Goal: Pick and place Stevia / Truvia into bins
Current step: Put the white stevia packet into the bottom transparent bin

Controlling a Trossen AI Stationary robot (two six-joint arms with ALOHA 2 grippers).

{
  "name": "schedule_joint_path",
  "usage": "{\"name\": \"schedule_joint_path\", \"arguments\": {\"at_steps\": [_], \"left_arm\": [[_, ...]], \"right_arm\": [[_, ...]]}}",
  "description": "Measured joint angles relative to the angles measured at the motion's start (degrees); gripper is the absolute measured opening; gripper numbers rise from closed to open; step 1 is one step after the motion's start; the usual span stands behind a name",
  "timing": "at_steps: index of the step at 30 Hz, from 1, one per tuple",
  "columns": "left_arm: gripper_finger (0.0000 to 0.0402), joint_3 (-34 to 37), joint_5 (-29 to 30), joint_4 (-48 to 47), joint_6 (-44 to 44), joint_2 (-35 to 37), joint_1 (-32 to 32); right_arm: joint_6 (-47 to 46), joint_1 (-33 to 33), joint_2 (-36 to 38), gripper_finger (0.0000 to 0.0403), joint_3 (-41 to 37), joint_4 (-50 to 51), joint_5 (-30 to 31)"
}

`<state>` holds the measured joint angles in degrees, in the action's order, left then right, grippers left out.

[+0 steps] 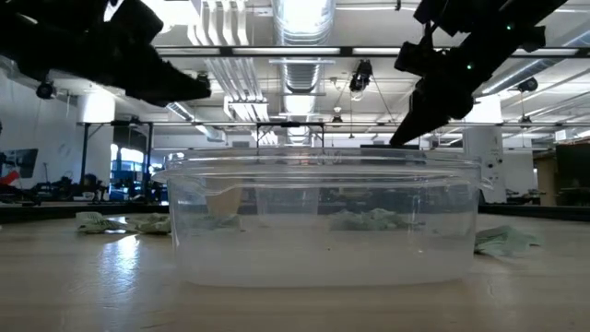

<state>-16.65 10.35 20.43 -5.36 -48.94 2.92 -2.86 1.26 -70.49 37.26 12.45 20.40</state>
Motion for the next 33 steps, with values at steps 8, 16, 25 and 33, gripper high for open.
{"name": "schedule_joint_path", "arguments": {"at_steps": [8,16,25,33], "left_arm": [[0.0145,-3.80,-0.28,-19.39,3.18,1.41,1.39],[0.0145,-12.99,1.13,-41.87,13.25,-2.45,3.30],[0.0145,-18.65,-2.95,-59.03,20.05,-12.93,5.70],[0.0145,-18.92,-8.09,-60.33,21.54,-20.74,8.63]], "right_arm": [[3.61,0.02,-1.52,0.0175,-0.22,-1.07,-4.85],[6.80,0.09,-0.45,0.0166,-0.33,-1.91,-5.90],[7.09,0.01,-0.40,0.0159,-1.35,-1.90,-10.41],[7.00,0.02,-0.41,0.0159,-2.24,-2.30,-10.60]]}}
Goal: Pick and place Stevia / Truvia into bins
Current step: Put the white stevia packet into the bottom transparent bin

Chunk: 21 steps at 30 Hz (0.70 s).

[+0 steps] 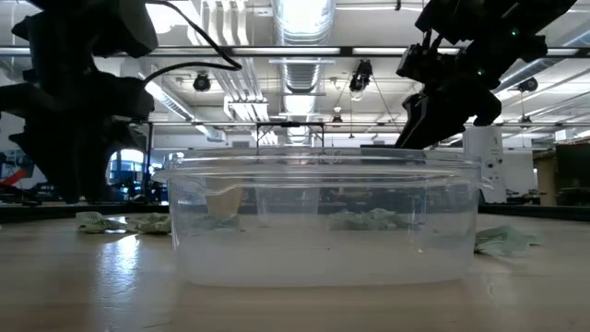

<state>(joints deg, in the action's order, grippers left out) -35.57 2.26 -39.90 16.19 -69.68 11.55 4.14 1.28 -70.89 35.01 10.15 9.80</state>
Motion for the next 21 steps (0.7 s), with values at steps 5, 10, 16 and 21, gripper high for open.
{"name": "schedule_joint_path", "arguments": {"at_steps": [5,10,16,21], "left_arm": [[0.0145,-0.07,0.26,2.62,-1.65,-2.90,0.09],[0.0145,0.13,1.10,4.53,-3.40,-6.44,0.14],[0.0141,0.02,1.04,5.05,-3.45,-8.98,0.14],[0.0083,-0.28,0.55,5.00,-3.41,-9.16,0.16]], "right_arm": [[-0.64,-0.02,-0.02,0.0154,-0.45,-1.87,-0.02],[-1.30,-0.04,-0.07,0.0153,-0.98,-3.08,-1.37],[-2.25,-0.02,-0.07,0.0149,-1.63,-3.10,-1.39],[-2.19,-0.02,-0.07,0.0148,-1.80,-3.26,-1.31]]}}
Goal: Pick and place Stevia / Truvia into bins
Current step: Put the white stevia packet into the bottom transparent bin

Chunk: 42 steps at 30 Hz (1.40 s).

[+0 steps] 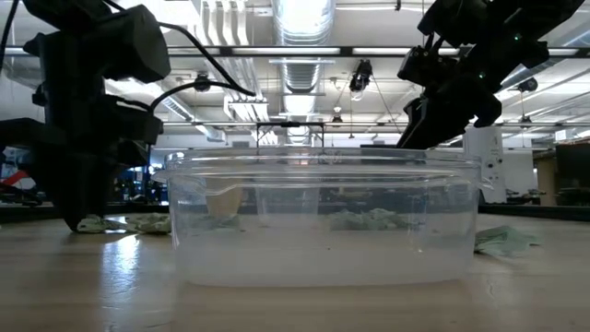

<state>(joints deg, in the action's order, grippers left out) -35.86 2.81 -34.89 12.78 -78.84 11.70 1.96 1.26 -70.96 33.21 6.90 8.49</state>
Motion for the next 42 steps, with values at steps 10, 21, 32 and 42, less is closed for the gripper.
{"name": "schedule_joint_path", "arguments": {"at_steps": [10,21,32,42], "left_arm": [[0.0016,-1.19,0.80,-1.32,1.50,5.21,-0.02],[0.0006,-4.11,1.69,12.04,-1.27,10.32,2.58],[0.0003,-4.09,8.58,28.69,-8.90,5.00,4.67],[0.0003,-4.34,-3.35,51.41,-11.84,-5.26,6.81]], "right_arm": [[0.17,0.00,0.02,0.0138,-0.18,0.11,0.02],[-0.28,0.00,-0.02,0.0132,-1.55,-0.02,0.15],[-0.17,0.01,0.00,0.0127,-1.62,-2.27,0.20],[-1.96,-0.11,-0.02,0.0127,-1.64,-2.81,0.02]]}}
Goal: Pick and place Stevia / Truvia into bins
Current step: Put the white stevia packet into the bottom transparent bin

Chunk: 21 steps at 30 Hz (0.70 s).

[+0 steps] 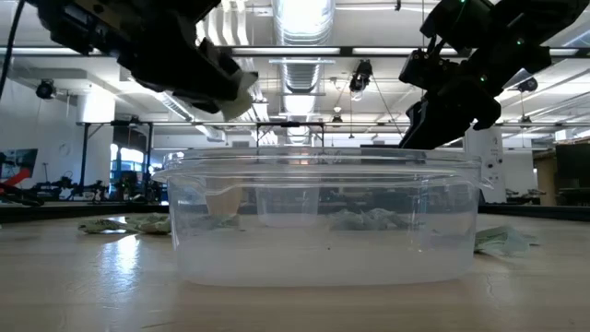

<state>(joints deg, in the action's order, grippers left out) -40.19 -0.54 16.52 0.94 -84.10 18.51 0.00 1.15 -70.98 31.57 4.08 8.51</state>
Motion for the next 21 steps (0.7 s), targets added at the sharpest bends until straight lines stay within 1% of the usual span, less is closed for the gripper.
{"name": "schedule_joint_path", "arguments": {"at_steps": [2,8,12,16,21], "left_arm": [[0.0003,-1.31,-1.34,2.47,-0.32,-2.97,0.81],[0.0003,-7.02,-3.90,2.53,-0.34,-10.73,3.12],[0.0013,-9.91,-4.41,2.36,-0.36,-14.64,4.10],[0.0017,-11.36,-5.50,1.96,-0.36,-16.66,4.39],[0.0020,-11.26,-4.96,1.81,-0.32,-16.46,4.39]], "right_arm": [[-0.02,-0.07,0.00,0.0125,0.00,0.00,0.00],[-0.03,-0.07,-0.02,0.0124,-0.02,-0.04,-0.02],[-0.03,-0.17,-0.02,0.0125,-0.02,-0.05,-0.04],[-1.02,-0.17,-0.02,0.0120,-0.02,-0.05,-0.42],[-1.41,-0.17,-0.02,0.0118,-0.04,-0.09,-1.70]]}}
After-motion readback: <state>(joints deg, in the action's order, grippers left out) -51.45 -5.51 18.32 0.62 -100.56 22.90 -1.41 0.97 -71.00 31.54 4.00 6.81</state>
